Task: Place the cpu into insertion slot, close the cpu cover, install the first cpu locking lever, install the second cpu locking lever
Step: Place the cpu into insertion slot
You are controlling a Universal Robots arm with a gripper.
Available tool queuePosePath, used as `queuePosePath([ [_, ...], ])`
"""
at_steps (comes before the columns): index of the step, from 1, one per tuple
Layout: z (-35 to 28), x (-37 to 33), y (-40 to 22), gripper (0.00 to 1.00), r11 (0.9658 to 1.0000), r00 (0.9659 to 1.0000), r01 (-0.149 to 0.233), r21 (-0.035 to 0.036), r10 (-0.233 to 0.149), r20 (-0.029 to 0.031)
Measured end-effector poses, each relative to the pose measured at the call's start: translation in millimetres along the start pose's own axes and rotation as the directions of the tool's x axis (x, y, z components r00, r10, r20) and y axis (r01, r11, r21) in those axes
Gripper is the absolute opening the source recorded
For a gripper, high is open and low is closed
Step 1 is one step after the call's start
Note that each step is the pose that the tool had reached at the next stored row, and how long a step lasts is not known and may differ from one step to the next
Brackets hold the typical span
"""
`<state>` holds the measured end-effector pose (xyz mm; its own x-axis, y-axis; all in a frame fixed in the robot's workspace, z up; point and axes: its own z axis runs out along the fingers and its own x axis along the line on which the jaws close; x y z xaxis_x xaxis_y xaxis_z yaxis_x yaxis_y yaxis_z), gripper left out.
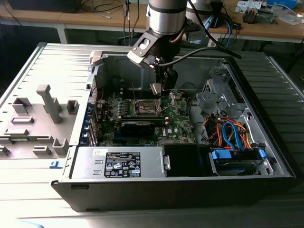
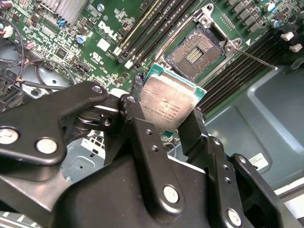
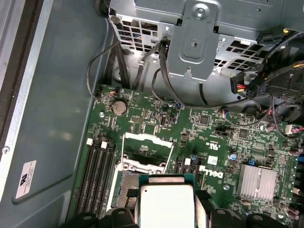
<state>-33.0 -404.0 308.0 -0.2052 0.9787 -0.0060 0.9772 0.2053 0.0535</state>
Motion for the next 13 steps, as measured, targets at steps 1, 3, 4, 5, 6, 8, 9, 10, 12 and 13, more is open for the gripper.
queuePosePath([
  [1, 0.1, 0.0, 0.0, 0.55, 1.0000, 1.0000, -0.003, 0.0000, 0.003, 0.0002],
  [3, 0.2, 0.0, 0.0, 0.55, 0.9999, 0.9999, -0.010, 0.0001, 0.010, 0.0006],
  [4, 0.3, 0.0, 0.0, 0.55, 0.9999, 0.9999, -0.014, 0.0000, 0.014, 0.0008],
  [5, 0.4, 0.0, 0.0, 0.55, 0.9998, 0.9998, -0.018, 0.0001, 0.018, 0.0010],
  [6, 0.4, 0.0, 0.0, 0.55, 0.9998, 0.9998, -0.021, 0.0001, 0.021, 0.0012],
  [8, 0.5, 0.0, 0.0, 0.55, 0.9997, 0.9997, -0.026, 0.0002, 0.026, 0.0014],
  [9, 0.6, 0.0, 0.0, 0.55, 0.9996, 0.9996, -0.029, 0.0002, 0.029, 0.0016],
  [10, 0.6, 0.0, 0.0, 0.55, 0.9995, 0.9995, -0.032, 0.0002, 0.032, 0.0017],
  [12, 0.8, 0.0, 0.0, 0.55, 0.9992, 0.9992, -0.040, 0.0002, 0.040, 0.0021],
  [13, 0.8, 0.0, -0.1, 0.55, 0.9991, 0.9991, -0.042, 0.0003, 0.042, 0.0023],
])
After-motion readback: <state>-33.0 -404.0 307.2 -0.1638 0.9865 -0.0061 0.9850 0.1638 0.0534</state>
